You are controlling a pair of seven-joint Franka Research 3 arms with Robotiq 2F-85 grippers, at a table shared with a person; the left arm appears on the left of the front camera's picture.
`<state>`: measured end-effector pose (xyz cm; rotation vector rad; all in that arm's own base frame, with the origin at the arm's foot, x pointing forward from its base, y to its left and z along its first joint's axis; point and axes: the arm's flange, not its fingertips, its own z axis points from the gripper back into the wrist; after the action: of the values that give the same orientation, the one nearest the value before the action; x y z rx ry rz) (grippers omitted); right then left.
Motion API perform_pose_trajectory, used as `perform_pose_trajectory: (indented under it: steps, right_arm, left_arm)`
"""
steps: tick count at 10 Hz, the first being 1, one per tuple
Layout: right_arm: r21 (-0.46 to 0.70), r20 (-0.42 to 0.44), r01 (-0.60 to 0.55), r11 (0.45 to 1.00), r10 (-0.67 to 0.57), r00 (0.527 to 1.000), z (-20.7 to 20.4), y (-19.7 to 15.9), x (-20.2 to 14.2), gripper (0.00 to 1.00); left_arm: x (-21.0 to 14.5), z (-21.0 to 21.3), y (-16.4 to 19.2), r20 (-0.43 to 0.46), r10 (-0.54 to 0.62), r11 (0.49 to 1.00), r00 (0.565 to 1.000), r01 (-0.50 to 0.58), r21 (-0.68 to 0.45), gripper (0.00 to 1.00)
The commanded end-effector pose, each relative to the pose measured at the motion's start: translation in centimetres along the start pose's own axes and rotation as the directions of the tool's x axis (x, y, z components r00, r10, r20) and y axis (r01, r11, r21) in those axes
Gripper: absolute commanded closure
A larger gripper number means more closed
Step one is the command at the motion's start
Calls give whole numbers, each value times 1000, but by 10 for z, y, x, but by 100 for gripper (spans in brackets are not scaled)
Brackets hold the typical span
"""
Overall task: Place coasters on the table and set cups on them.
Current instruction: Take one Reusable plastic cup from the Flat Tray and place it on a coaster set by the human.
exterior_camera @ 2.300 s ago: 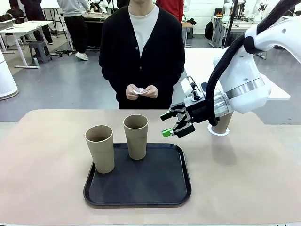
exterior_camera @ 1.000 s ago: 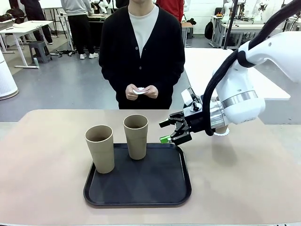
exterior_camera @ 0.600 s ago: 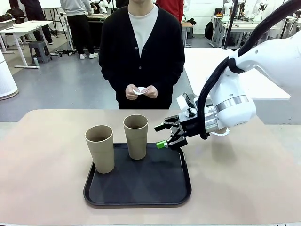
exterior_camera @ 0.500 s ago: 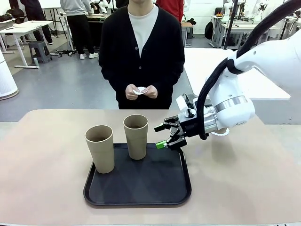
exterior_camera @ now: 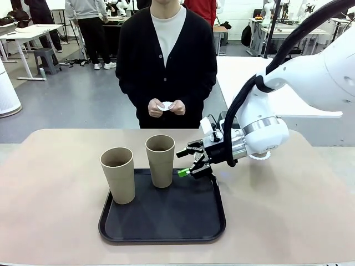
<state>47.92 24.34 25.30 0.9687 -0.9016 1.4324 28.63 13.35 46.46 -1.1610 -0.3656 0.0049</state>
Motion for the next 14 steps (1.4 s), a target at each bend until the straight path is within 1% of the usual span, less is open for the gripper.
perform_pose_trajectory:
  steps: [1, 4, 7, 14]
  right_arm:
    - [-26, 9, -29, 999, 30, 1000, -18, -7, -2, 0]
    - [8, 11, -16, 1000, 16, 1000, -31, -10, -1, 0]
    - [27, 4, -4, 1000, 4, 1000, -35, -8, 2, 0]
    - [91, 28, 8, 996, -10, 1000, -50, -3, 6, 0]
  left_arm:
    - [0, 2, -1, 6, -8, 1000, 1000, 8, -9, 0]
    - [0, 2, -1, 6, -8, 1000, 1000, 8, -9, 0]
    - [0, 2, -1, 6, -8, 1000, 1000, 8, -9, 0]
    - [0, 2, -1, 6, -8, 1000, 1000, 8, -9, 0]
